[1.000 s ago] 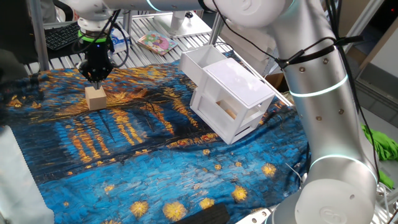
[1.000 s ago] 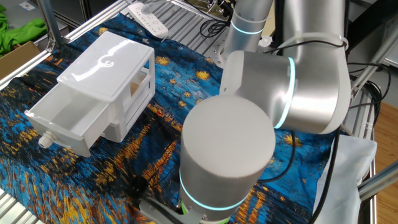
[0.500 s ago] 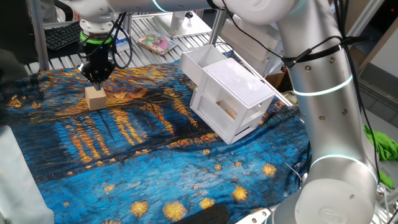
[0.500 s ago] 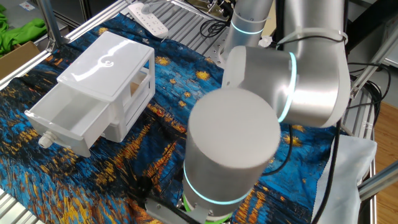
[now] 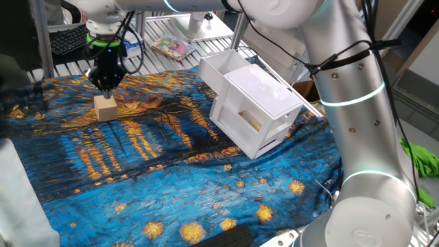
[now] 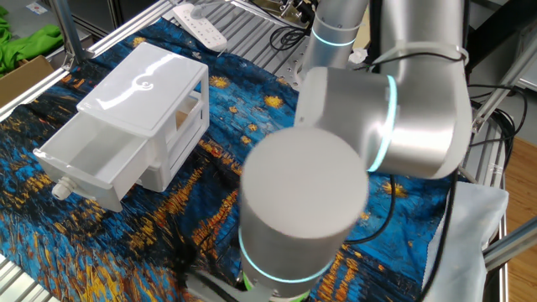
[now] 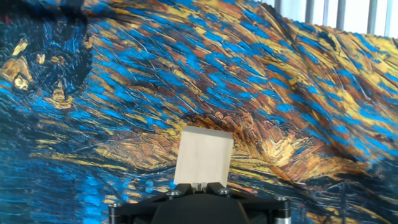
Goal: Put things in the drawer
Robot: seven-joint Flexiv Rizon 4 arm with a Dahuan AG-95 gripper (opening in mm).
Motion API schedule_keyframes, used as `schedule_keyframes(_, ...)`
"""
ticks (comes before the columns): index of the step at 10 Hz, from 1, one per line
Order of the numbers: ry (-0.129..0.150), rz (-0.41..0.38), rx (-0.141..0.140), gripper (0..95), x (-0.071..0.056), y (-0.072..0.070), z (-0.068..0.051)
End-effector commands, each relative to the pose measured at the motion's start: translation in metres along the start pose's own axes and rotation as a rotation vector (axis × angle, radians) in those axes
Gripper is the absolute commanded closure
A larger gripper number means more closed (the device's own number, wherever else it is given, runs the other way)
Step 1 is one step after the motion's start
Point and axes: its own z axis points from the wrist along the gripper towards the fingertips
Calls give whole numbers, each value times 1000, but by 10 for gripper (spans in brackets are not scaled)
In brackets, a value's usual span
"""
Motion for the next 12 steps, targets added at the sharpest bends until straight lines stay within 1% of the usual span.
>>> schedule_keyframes(1,0,67,18,570,0,1,1)
schedule_keyframes(4,-5,57,23,570,-2,3,5)
schedule_keyframes(5,-9,67,26,570,-4,5,7)
schedule_keyframes(7,-11,84,25,570,-11,8,8)
schedule_keyframes(8,-13,92,24,380,-15,9,9)
schedule_keyframes(9,-17,100,26,380,-18,9,10)
schedule_keyframes(10,-21,114,30,380,-19,9,11)
schedule_keyframes(12,-25,124,31,380,-21,9,13)
